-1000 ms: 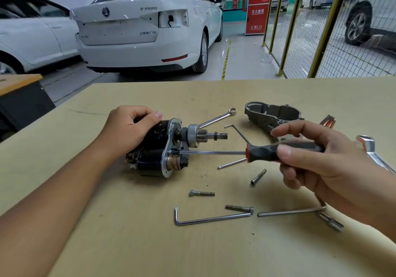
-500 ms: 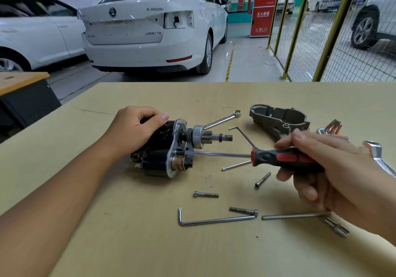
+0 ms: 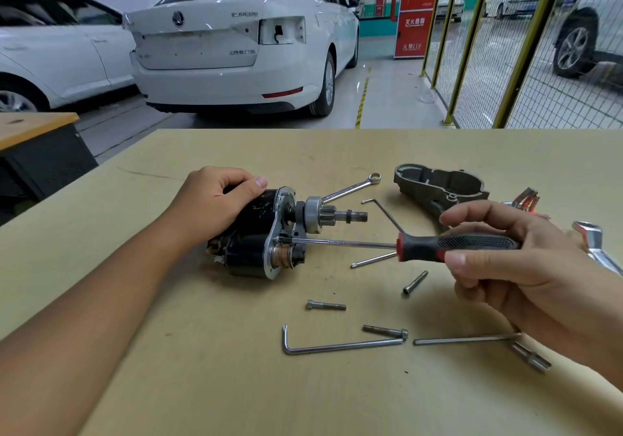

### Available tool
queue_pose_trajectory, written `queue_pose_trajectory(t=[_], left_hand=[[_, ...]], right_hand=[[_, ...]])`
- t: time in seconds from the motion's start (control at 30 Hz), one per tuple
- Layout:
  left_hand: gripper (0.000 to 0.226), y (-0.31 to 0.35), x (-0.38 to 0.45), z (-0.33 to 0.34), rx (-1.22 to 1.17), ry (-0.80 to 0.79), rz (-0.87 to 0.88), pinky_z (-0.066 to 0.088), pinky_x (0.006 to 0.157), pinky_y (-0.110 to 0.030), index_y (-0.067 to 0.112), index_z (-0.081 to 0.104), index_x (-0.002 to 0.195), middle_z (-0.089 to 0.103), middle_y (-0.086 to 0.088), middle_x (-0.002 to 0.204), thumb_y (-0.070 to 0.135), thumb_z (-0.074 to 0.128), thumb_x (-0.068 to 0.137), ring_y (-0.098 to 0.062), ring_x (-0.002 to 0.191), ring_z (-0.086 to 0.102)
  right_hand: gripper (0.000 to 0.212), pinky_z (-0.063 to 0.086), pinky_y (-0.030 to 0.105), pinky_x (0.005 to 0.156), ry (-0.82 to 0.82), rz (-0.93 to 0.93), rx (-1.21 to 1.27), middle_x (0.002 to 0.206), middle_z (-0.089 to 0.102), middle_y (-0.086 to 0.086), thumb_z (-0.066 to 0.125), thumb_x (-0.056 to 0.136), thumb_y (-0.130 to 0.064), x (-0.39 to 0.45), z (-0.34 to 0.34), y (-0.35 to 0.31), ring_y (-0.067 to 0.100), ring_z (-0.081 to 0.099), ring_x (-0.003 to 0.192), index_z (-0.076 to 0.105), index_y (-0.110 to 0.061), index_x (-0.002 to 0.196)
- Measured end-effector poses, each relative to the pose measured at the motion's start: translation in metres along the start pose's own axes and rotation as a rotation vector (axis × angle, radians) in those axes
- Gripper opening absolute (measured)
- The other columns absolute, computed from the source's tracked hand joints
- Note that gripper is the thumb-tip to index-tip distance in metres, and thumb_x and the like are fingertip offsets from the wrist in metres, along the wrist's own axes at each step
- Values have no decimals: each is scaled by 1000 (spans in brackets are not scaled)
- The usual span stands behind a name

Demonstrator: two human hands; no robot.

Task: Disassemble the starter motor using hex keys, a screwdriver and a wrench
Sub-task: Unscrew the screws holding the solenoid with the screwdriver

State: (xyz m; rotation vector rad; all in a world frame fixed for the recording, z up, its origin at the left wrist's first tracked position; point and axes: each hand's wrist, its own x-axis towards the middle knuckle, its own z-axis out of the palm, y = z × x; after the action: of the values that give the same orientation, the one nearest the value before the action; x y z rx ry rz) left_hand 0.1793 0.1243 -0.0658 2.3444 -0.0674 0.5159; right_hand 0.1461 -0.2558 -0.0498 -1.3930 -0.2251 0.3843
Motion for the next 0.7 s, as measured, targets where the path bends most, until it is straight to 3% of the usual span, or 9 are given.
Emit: queue_pose_trajectory(t=[0.07, 0.17, 0.23, 0.33, 0.43, 0.5, 0.6, 0.7], left_hand=[[39, 0, 0, 0, 1, -3, 1, 52, 76, -34, 33, 78, 85, 76, 18, 81, 65, 56, 89, -3, 77, 68], [41, -1, 0, 0, -1, -8, 0, 50, 74, -31, 32, 78, 84, 75, 20, 80, 66, 55, 88, 1, 74, 66], [43, -2, 0, 0, -5, -11, 2, 51, 75, -32, 30, 78, 84, 76, 17, 81, 66, 55, 88, -2, 75, 66], [44, -2, 1, 0, -14, -14, 9, 48, 73, -30, 27, 78, 84, 74, 8, 76, 64, 56, 89, -5, 71, 63], [43, -1, 0, 0, -10, -14, 9, 48, 73, -30, 31, 78, 83, 74, 10, 76, 68, 55, 86, -4, 71, 64], [42, -1, 0, 0, -4, -12, 6, 50, 75, -31, 35, 78, 83, 75, 11, 78, 69, 54, 85, -8, 75, 67], [36, -1, 1, 0, 10, -10, 8, 51, 77, -32, 36, 78, 86, 76, 13, 79, 64, 56, 90, -9, 78, 69], [31, -1, 0, -1, 11, -19, 13, 48, 73, -29, 36, 78, 84, 75, 18, 78, 57, 58, 95, 1, 73, 65]], right_hand=[[78, 49, 30, 49, 6, 13, 10, 83, 64, 11, 106, 31, -26, 0, 1, 2, 19, 52, 56, 75, -15, 102], [57, 43, 28, 40, 23, 89, -20, 82, 70, 21, 96, 56, -47, -1, 6, 1, 21, 52, 48, 74, -16, 98], [49, 39, 25, 38, 57, 115, -35, 81, 69, 28, 83, 65, -50, -1, 5, 0, 22, 48, 42, 73, -14, 96], [59, 41, 28, 42, 5, 31, -26, 80, 66, 22, 97, 49, -40, 0, 1, -1, 21, 48, 47, 70, -13, 94], [76, 50, 30, 53, 10, -28, -2, 84, 66, 13, 105, 30, -29, 1, -1, 0, 21, 55, 60, 72, -14, 96], [74, 52, 29, 53, 26, -11, -18, 85, 69, 14, 105, 34, -33, 0, 1, 1, 21, 57, 61, 74, -13, 98], [60, 43, 27, 40, 61, 57, -83, 80, 70, 24, 92, 55, -55, -3, 8, 0, 24, 56, 50, 74, -14, 94], [71, 39, 25, 40, 36, 26, -76, 78, 66, 22, 97, 45, -54, -2, 4, -1, 20, 50, 45, 72, -13, 97]])
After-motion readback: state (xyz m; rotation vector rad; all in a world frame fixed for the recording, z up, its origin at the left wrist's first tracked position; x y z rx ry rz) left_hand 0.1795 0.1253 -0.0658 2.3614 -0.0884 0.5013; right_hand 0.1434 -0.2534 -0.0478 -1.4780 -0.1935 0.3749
